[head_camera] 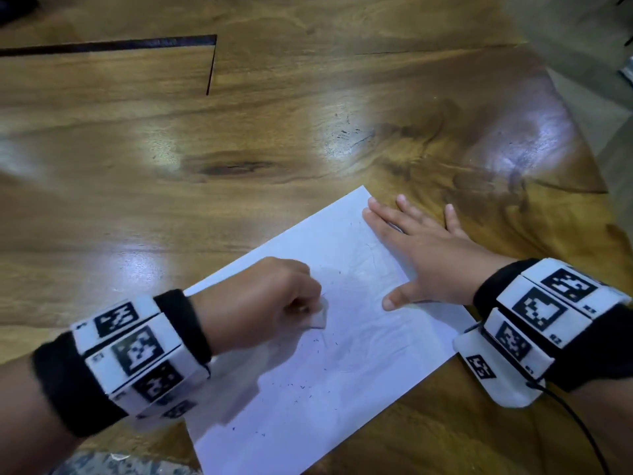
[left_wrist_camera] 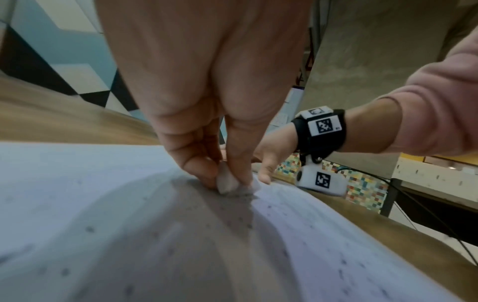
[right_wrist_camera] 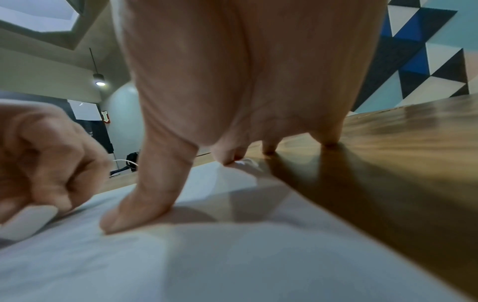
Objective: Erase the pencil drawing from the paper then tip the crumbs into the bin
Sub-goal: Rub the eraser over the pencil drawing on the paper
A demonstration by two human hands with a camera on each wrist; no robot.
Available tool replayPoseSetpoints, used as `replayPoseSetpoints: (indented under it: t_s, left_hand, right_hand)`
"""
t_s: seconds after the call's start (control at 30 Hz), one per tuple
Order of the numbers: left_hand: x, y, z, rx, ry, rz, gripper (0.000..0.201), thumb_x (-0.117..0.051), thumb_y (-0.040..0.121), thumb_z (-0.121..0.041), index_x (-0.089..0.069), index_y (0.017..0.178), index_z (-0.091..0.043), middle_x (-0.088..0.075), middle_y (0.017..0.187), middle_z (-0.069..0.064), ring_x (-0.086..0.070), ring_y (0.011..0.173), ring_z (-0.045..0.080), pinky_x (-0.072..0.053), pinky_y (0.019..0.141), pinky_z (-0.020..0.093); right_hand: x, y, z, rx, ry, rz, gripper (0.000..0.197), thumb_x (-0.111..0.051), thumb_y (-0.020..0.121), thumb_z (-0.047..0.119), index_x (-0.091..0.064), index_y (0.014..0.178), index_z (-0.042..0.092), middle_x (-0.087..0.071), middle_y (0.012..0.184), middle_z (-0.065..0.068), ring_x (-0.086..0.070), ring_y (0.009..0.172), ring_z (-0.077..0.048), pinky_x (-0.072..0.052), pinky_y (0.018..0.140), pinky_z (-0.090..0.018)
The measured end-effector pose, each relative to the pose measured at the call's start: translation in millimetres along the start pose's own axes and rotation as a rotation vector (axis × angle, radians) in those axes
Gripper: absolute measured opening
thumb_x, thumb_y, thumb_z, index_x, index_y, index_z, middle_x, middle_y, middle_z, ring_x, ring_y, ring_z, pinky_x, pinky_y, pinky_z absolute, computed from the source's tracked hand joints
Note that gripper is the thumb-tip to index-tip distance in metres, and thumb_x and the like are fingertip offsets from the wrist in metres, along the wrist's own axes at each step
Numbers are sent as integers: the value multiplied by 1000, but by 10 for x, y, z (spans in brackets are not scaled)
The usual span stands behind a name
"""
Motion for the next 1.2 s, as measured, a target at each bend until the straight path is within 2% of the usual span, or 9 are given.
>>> replayPoseSetpoints:
  t_s: [0.13,0.23,0.37,0.47,0.63,0.73,0.93,1.13,1.2]
  left_hand:
    - [360,385,72,82,64,-189,5,-65,75,-18,-63,72,-14,-61,69,3,-55,67,23,-41,60,27]
    - [543,607,144,159,41,-275,11,-67,77,-18,-64,78,-8,-60,72,4,-54,70,23,-35,60,26]
    - [253,159,72,33,53,-206,19,-66,76,-20,-54,61,-15,-52,62,2,-43,59,16,-30,54,24]
    - [60,-103,65,17,15,-88,27,-66,76,-23,-48,58,-15,-42,60,-6,-40,56,14,-28,52,12]
    - [346,457,-1,35,50,-209,14,-66,77,-19,-60,69,-10,-55,69,5,-48,66,23,-37,60,28]
    - [443,683,2,60,39,-263,12,-69,76,-18,-62,75,-8,-53,73,3,-47,68,21,-36,62,27]
    - [30,61,-51,-20,49,-20,21,-64,76,-14,-52,60,-15,-44,62,-5,-44,60,17,-30,53,20]
    - [416,686,-64,60,70,-187,10,-66,78,-20,-62,78,-11,-52,68,-1,-46,67,20,-25,58,23]
    - [384,690,-59,65,68,-175,13,-64,79,-23,-59,73,-13,-54,69,2,-47,67,23,-27,58,24]
  right_hand:
    - [-6,5,5,-5,-14,-2,118,-66,71,61,24,143,35,36,145,25,33,136,-8,12,110,-60]
    - [-6,4,8,-10,-17,0,118,-66,71,61,24,143,35,36,145,25,33,136,-8,13,110,-60]
    - [-6,16,0,-9,-18,1,119,-66,71,61,25,143,35,36,145,26,34,136,-8,13,111,-59]
    - [-12,11,-1,-1,-9,0,118,-66,71,61,24,143,35,36,145,26,34,136,-7,14,110,-59]
    - [-16,17,2,3,-16,-5,118,-65,71,62,24,143,35,36,145,25,33,136,-8,13,109,-60]
    - [-14,19,-5,0,-17,-4,118,-65,70,63,24,143,36,36,144,26,35,136,-8,14,110,-60]
    - [-11,12,-1,9,-11,-9,118,-66,70,62,23,143,36,35,145,26,34,136,-8,14,109,-60]
    - [-13,7,9,-3,-25,-1,117,-64,71,62,25,143,35,36,145,25,34,136,-9,12,110,-61]
    - [-9,1,15,-4,-25,1,118,-64,71,62,25,143,35,36,145,25,34,136,-9,12,110,-61]
Point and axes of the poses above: each hand's wrist, its own y-axis towards the middle knuckle, its own x-axis out of the back of the hand, z = x × y, the point moved 7 cm from there along y, towards the middle knuckle
